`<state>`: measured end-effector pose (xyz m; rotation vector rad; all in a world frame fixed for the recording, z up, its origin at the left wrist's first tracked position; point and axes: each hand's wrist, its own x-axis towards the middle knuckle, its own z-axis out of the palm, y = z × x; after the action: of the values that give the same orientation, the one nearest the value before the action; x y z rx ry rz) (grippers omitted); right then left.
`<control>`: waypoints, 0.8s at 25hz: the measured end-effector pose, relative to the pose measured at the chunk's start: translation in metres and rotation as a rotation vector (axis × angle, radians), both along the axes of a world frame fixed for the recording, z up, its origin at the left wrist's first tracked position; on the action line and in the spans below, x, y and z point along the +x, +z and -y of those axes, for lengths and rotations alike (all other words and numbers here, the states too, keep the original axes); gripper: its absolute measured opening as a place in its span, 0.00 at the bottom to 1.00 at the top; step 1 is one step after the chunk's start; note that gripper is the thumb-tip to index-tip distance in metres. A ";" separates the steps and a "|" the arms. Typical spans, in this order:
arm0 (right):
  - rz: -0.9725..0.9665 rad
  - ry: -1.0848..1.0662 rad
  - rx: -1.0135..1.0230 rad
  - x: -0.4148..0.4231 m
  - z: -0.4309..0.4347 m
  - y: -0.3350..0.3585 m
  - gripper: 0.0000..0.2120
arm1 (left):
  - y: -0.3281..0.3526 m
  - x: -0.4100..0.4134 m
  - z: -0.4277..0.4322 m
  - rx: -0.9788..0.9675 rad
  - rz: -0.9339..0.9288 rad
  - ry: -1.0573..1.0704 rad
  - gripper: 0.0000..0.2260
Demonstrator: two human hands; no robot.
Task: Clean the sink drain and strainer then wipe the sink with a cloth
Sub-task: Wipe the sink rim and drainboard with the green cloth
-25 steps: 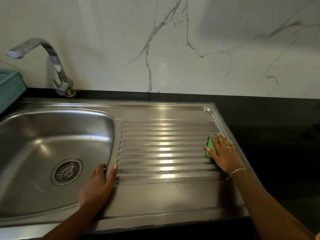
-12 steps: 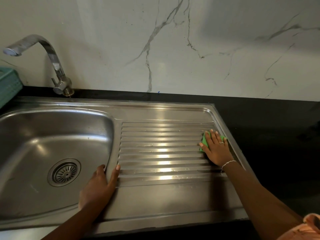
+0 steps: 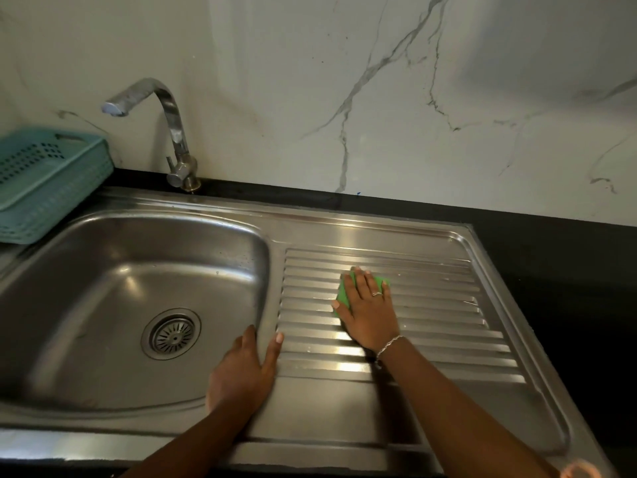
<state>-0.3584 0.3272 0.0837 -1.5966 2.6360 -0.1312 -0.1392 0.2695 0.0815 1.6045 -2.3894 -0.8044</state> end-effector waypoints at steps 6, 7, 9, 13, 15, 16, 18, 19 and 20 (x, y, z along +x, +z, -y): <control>0.019 0.106 -0.003 0.061 0.056 -0.002 0.30 | 0.004 0.000 -0.002 -0.019 -0.033 0.009 0.28; 0.021 0.123 -0.003 0.068 0.063 -0.002 0.30 | 0.005 0.000 -0.001 -0.022 -0.037 0.014 0.27; 0.036 0.165 0.005 0.081 0.075 -0.002 0.30 | 0.005 0.001 -0.001 -0.027 -0.043 0.010 0.27; 0.058 0.179 0.000 0.087 0.089 -0.005 0.30 | 0.005 0.002 -0.001 -0.041 -0.052 0.000 0.26; 0.063 0.181 0.005 0.085 0.094 -0.006 0.31 | 0.004 0.002 0.000 -0.038 -0.040 -0.010 0.26; 0.060 0.184 0.004 0.084 0.098 -0.006 0.31 | 0.004 0.002 0.000 -0.038 -0.032 -0.014 0.27; 0.047 0.185 0.000 0.078 0.107 -0.005 0.31 | 0.005 0.001 0.000 -0.040 -0.020 -0.019 0.27; 0.042 0.185 0.006 0.075 0.111 -0.004 0.31 | 0.005 0.002 0.000 -0.040 -0.011 -0.018 0.27; 0.036 0.187 0.015 0.073 0.115 -0.003 0.31 | 0.005 0.002 -0.001 -0.039 -0.001 -0.017 0.27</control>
<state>-0.2854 0.2123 0.0810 -1.8071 2.4391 -0.1297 -0.1372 0.2701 0.0868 1.5711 -2.4060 -0.7568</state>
